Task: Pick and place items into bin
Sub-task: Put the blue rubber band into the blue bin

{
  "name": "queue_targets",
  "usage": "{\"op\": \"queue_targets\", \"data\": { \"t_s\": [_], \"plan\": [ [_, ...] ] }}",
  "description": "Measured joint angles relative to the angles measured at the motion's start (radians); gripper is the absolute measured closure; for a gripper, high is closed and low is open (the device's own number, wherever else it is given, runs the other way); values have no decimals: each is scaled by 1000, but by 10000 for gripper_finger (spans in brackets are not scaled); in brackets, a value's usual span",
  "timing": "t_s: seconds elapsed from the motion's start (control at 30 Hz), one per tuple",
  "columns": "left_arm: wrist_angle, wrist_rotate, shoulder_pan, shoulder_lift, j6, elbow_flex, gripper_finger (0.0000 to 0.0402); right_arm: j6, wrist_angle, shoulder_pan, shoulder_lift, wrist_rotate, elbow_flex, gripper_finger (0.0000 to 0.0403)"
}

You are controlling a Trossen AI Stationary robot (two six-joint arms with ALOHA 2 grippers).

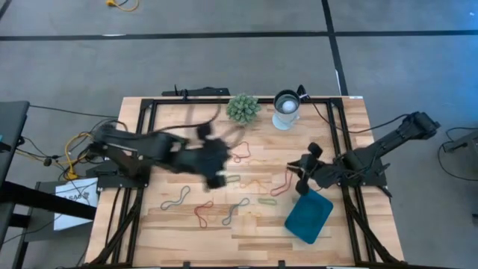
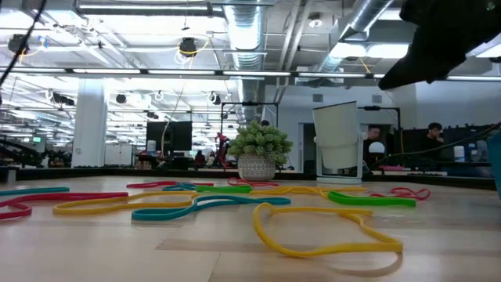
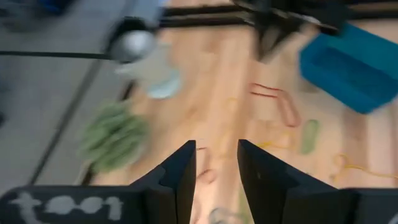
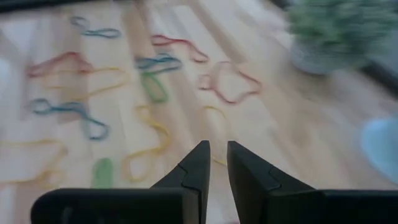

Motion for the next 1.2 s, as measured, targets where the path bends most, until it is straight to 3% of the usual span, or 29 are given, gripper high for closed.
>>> {"op": "queue_targets", "data": {
  "t_s": [0.13, 0.23, 0.33, 0.47, 0.6, 0.73, 0.9, 1.2],
  "plan": [
    [-184, -245, -104, -143, -218, -62, 293, -10, 156, -19, 72, -1, 0, 351],
    [-253, -349, -169, -238, -399, -204, 293, -93, 262, -55, 127, -33, 0, 351],
    [-213, -362, -203, -341, -489, -411, 293, -171, 350, -97, 180, -179, -1, 351],
    [-13, -327, -183, -470, -525, -706, 293, -353, 577, -127, 295, -427, 0, 351],
    [235, -240, -162, -586, -491, -953, 293, -465, 720, -130, 447, -511, 53, 351],
    [407, -217, -157, -689, -476, -1130, 293, -470, 670, -131, 601, -548, 173, 351],
    [539, -208, -158, -787, -481, -1259, 293, -540, 540, -123, 796, -581, 359, 351],
    [647, -177, -157, -833, -484, -1334, 293, -606, 196, -125, 995, -581, 639, 351]
  ]
}}
